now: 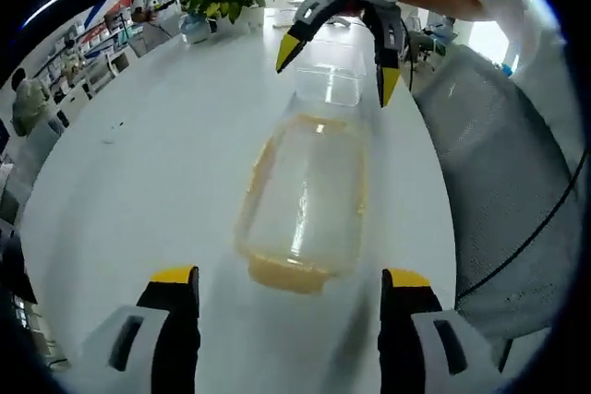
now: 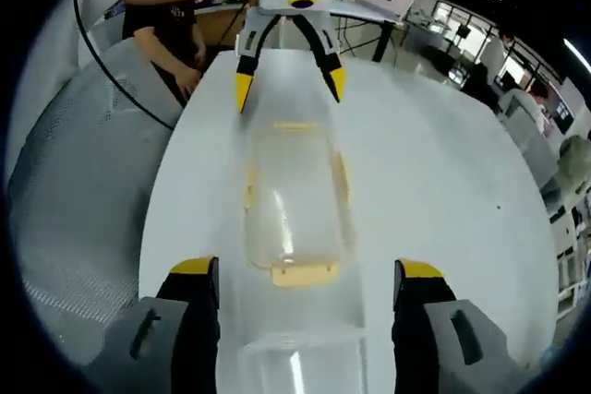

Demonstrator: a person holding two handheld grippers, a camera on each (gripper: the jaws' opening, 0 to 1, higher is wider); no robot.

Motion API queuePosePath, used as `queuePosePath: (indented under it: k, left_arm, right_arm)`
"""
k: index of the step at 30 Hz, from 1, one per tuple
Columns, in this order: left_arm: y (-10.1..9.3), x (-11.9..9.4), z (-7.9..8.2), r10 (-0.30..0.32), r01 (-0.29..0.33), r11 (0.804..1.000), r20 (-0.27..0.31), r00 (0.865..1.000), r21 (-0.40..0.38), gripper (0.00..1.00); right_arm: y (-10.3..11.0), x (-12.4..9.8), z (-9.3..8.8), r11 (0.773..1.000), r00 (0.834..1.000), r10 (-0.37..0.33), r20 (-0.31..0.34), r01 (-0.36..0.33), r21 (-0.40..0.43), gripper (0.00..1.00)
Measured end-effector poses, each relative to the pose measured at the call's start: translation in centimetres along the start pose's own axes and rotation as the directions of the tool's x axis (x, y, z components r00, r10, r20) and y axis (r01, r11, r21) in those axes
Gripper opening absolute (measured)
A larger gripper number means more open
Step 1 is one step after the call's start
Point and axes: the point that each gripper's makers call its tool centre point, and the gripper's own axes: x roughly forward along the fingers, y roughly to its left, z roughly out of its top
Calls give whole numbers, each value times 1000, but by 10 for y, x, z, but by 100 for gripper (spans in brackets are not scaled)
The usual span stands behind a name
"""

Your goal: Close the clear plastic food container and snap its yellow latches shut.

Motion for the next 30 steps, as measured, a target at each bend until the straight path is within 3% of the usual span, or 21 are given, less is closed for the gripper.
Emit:
queuePosePath:
  k: [3,6,10,16,19,26,30]
  left_arm:
    - [-4,7,-3,-33,34,999,-31,999,38,69]
    - [-16,11,3,-114,114,993,-1,993,34,64]
    - [-7,13,4,-89,89,995,-10,996,37,60]
    - [-13,14,-1,-131,135,987,-53,990,92,53]
    - [-9,14,-4,-116,123,986,-69,991,109,53]
    - [-8,15,2,-114,120,984,-57,992,129,47]
    - [-7,16,0,-118,128,981,-78,990,143,42]
  right_arm:
    - [1,6,-4,1000,1000,21,-17,-21,-4,69]
    - [1,11,-7,999,999,34,-35,-35,-6,68]
    - [-1,16,-11,999,998,46,-53,-47,-7,64]
    - [-1,23,-15,998,995,63,-78,-64,-7,61]
    - [-1,26,-14,998,995,65,-81,-66,-9,61]
    - [-1,34,-15,997,993,70,-96,-71,-11,57]
    - [-2,36,-18,997,992,72,-106,-74,-12,55]
